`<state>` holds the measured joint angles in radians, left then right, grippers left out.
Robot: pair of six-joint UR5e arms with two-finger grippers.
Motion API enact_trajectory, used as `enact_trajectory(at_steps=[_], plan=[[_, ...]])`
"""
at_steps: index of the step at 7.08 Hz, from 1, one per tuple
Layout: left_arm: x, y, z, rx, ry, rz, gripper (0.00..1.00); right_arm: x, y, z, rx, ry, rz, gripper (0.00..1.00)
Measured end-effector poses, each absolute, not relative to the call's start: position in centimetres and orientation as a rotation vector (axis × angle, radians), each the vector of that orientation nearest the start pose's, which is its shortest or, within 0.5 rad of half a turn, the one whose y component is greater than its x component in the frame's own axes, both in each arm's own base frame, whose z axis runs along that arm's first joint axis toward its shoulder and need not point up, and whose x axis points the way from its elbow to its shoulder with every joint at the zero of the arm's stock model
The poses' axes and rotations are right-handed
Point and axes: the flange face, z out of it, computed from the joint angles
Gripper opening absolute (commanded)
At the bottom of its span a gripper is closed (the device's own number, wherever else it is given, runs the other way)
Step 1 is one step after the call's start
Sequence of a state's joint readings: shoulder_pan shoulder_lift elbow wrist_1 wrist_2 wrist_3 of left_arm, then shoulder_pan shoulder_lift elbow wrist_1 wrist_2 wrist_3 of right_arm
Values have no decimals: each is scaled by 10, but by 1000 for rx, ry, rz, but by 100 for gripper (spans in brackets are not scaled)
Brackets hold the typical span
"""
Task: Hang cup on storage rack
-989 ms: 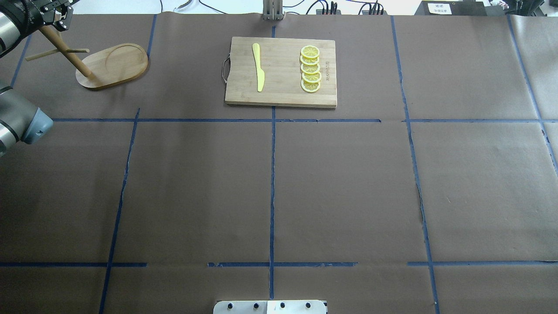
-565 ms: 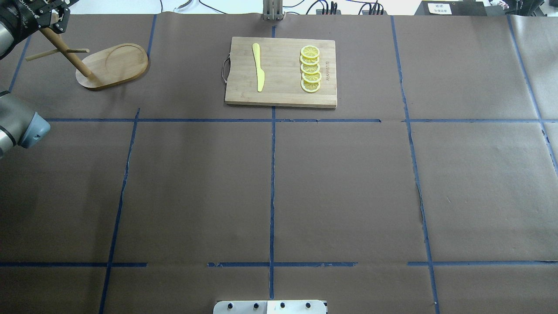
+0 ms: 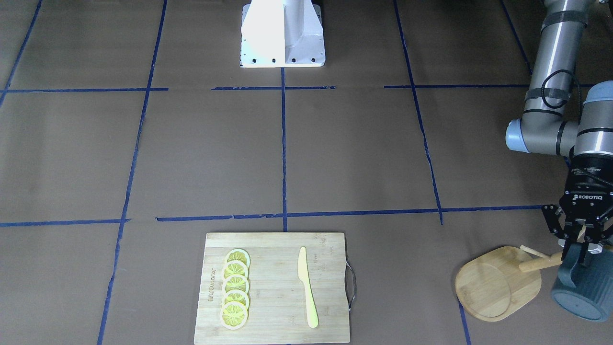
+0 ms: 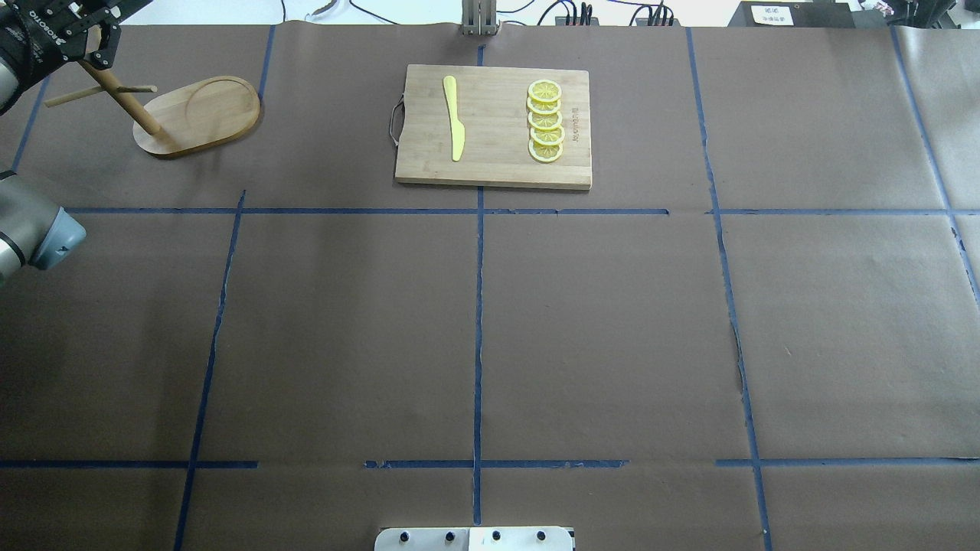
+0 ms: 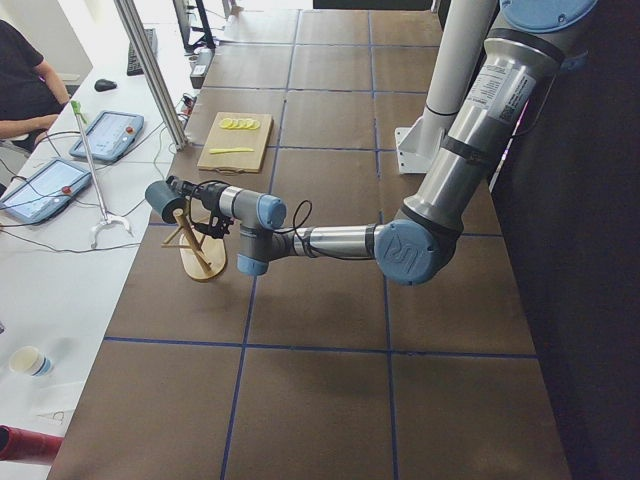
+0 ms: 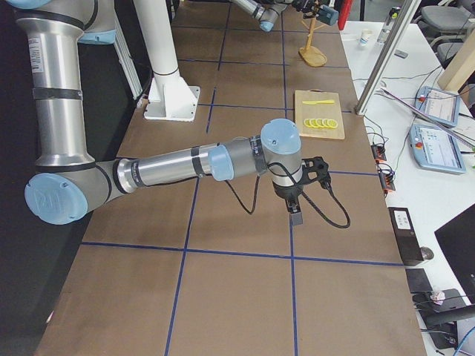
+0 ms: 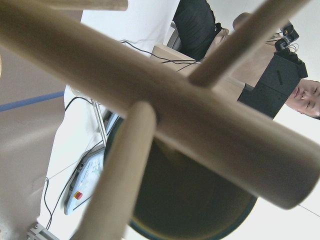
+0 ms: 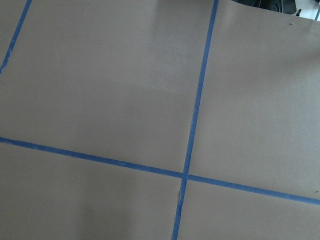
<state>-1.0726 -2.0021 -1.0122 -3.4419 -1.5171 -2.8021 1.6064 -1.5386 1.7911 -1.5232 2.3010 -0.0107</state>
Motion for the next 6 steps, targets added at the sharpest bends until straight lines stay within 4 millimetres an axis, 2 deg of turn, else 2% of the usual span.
enact_trajectory(at_steps=[3, 4, 6], plan=[[187, -630, 498, -139, 2115, -1616, 6, 85, -508, 530, 304, -718, -86, 100], [187, -629, 501, -160, 2126, -1622, 9, 85, -508, 530, 304, -717, -85, 100], [187, -627, 506, -180, 2135, -1626, 38, 86, -508, 530, 304, -717, -85, 100]])
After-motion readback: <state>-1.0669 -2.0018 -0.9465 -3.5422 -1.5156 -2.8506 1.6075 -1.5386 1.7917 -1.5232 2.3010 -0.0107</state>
